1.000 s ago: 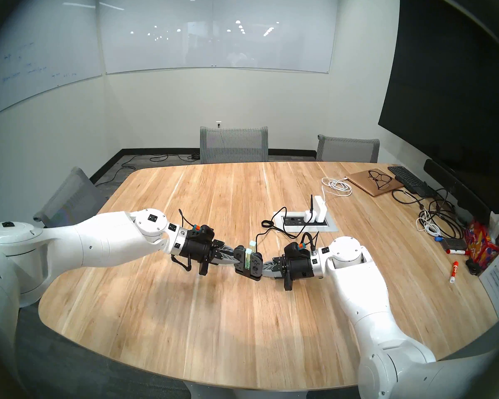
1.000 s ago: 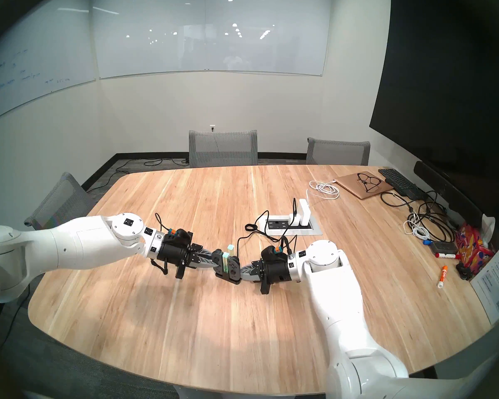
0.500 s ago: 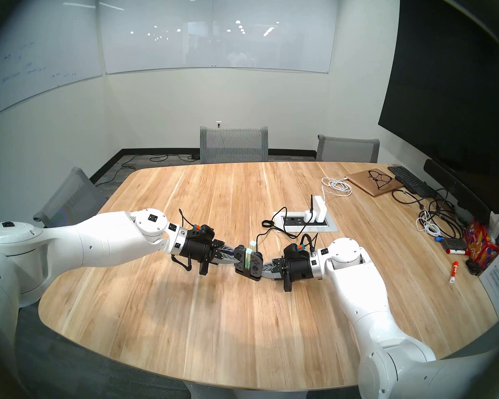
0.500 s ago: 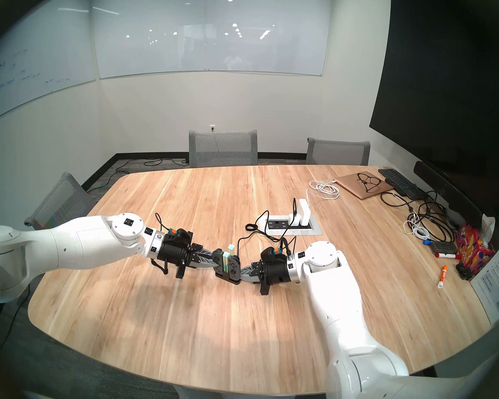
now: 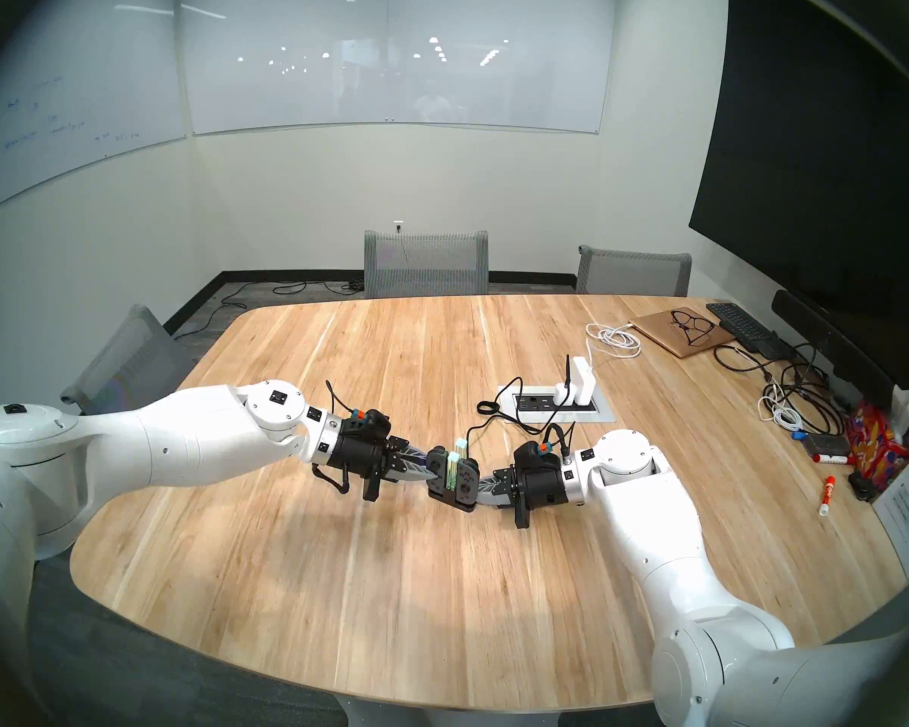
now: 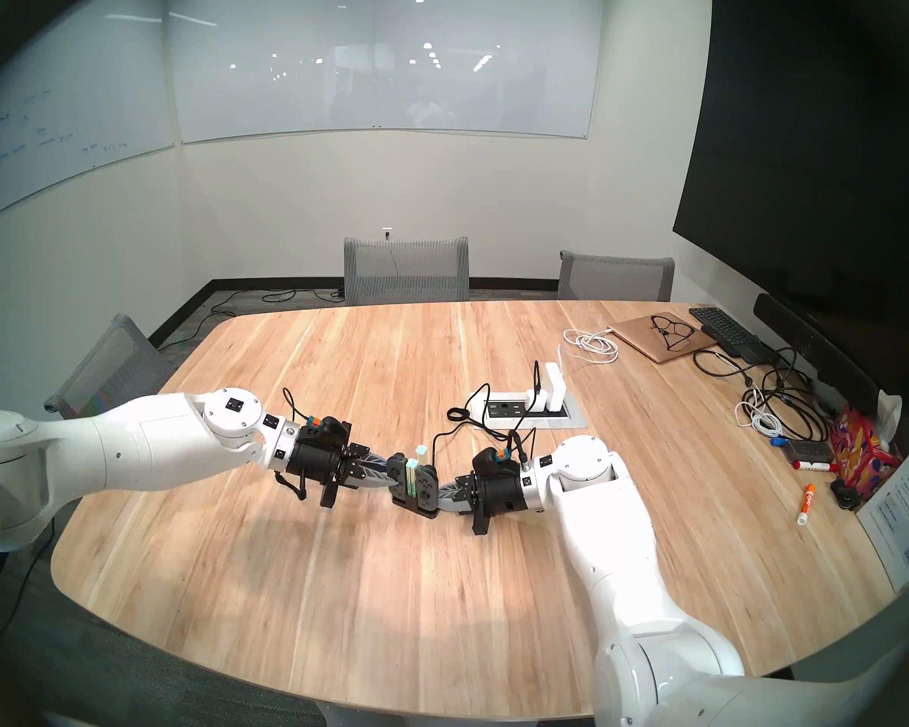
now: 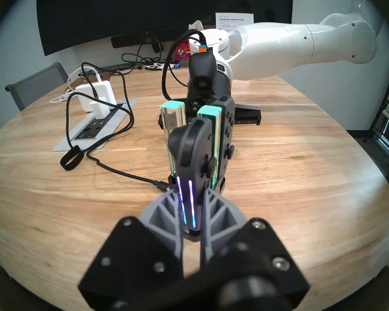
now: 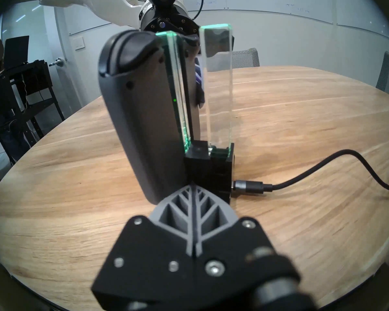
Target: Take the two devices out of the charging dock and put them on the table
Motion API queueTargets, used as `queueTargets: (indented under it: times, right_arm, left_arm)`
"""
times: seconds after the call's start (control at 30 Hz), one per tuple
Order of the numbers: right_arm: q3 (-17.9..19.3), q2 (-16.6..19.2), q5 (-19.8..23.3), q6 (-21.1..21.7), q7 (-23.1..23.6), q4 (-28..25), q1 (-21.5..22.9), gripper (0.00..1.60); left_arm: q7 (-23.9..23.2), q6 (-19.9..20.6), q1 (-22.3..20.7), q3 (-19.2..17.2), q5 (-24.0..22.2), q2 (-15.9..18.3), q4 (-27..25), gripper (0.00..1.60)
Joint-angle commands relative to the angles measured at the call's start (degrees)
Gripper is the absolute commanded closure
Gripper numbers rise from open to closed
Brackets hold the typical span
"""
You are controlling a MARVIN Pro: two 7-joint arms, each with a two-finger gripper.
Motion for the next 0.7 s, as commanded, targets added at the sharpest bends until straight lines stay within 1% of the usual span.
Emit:
queueTargets:
  times: [0.0,0.6,0.67]
  right_arm:
    - [-0.61,-0.75,-0.35,0.21,-0.1,0.14,-0.07,1.6]
    - [-0.32,-0.9,-0.65,0.14,0.04,0.19,-0.04,1.6]
    - [-0.32,-0.91,-0.65,0.14,0.04,0.19,-0.03,1.6]
  left_arm:
    - [0.15,-0.16,-1.02,-0.8,-0.2,-0.24,-0.16,1.6]
    - [-0.14,-0.47,-1.05,-0.82,-0.18,-0.25,-0.13,1.6]
    - [-0.08,-0.52,-1.16,-0.8,-0.02,0.01,-0.76,1.6]
